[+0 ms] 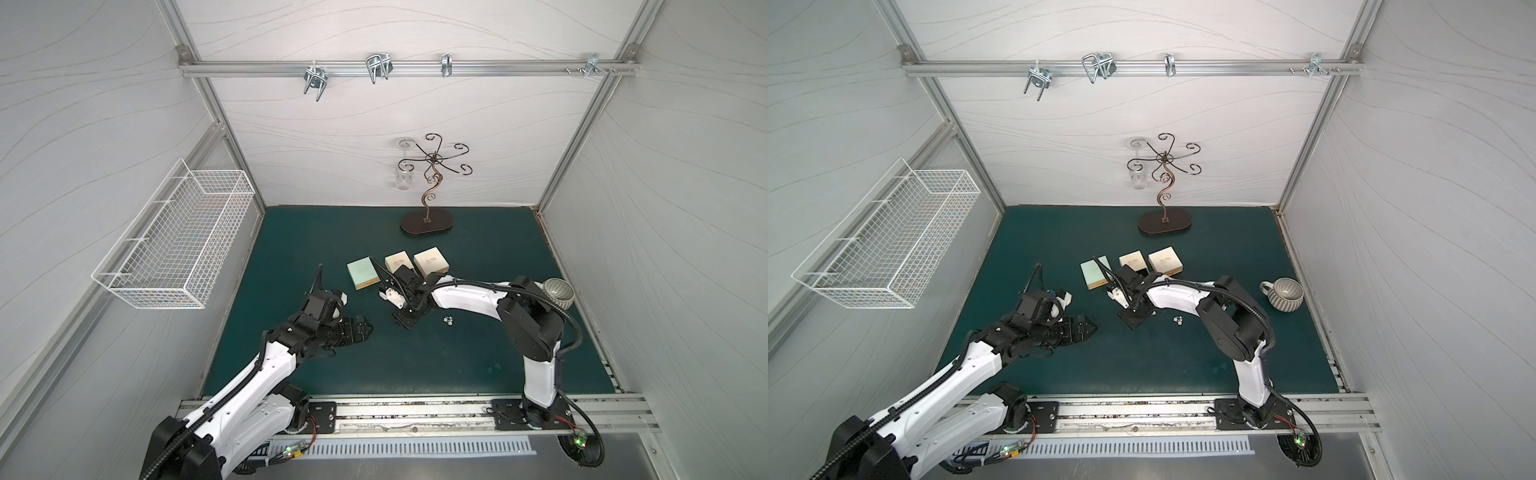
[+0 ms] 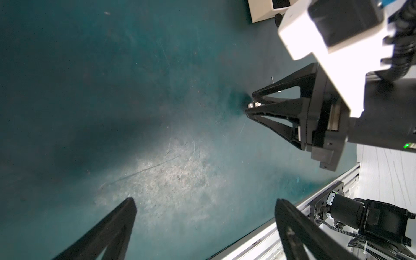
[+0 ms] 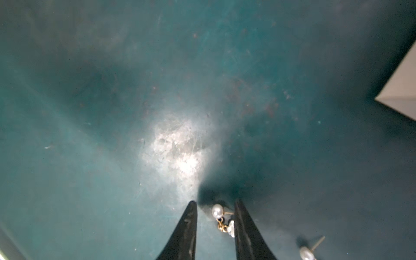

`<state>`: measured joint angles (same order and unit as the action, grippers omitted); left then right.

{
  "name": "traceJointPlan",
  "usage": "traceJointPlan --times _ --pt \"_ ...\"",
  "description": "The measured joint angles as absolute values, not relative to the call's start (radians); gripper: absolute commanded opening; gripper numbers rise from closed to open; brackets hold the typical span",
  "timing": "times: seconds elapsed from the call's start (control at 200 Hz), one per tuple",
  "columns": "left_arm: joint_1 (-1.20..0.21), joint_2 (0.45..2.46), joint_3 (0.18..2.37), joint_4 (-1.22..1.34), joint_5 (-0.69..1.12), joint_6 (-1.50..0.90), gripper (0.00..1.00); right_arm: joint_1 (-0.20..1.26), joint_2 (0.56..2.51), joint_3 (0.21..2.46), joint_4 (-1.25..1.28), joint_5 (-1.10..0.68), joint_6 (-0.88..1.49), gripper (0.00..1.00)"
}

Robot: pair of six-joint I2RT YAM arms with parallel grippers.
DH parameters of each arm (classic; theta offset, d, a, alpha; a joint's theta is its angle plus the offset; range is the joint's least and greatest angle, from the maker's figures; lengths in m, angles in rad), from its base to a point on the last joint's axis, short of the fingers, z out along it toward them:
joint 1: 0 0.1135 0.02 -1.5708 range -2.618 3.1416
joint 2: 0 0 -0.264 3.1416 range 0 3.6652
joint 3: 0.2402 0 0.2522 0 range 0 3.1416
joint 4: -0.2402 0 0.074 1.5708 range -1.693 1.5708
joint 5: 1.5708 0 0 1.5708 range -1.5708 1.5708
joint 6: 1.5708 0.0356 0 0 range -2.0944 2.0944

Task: Place the earrings into the drawer-style jewelry box
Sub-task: Pick up the earring from the center of the board.

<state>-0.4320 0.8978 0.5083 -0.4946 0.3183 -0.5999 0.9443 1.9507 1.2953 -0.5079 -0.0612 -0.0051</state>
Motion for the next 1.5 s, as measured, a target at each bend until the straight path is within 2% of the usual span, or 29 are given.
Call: traceJointPlan --times 0.485,0.81,1.501 --pt "-0.432 0.934 0.505 -0.458 0.335 -0.607 0.99 0.957 1.961 1.306 -0.514 0.071 -0.021 0.15" --pt "-0.432 0.947 0.5 -0.45 0.337 -0.607 0.99 0.952 1.961 1.308 -0.517 0.09 -0.014 0.13" --pt "-0.432 0.968 0.496 -0.435 0.352 -0.611 0.99 0.872 1.925 1.308 -0.517 -0.004 0.019 0.12"
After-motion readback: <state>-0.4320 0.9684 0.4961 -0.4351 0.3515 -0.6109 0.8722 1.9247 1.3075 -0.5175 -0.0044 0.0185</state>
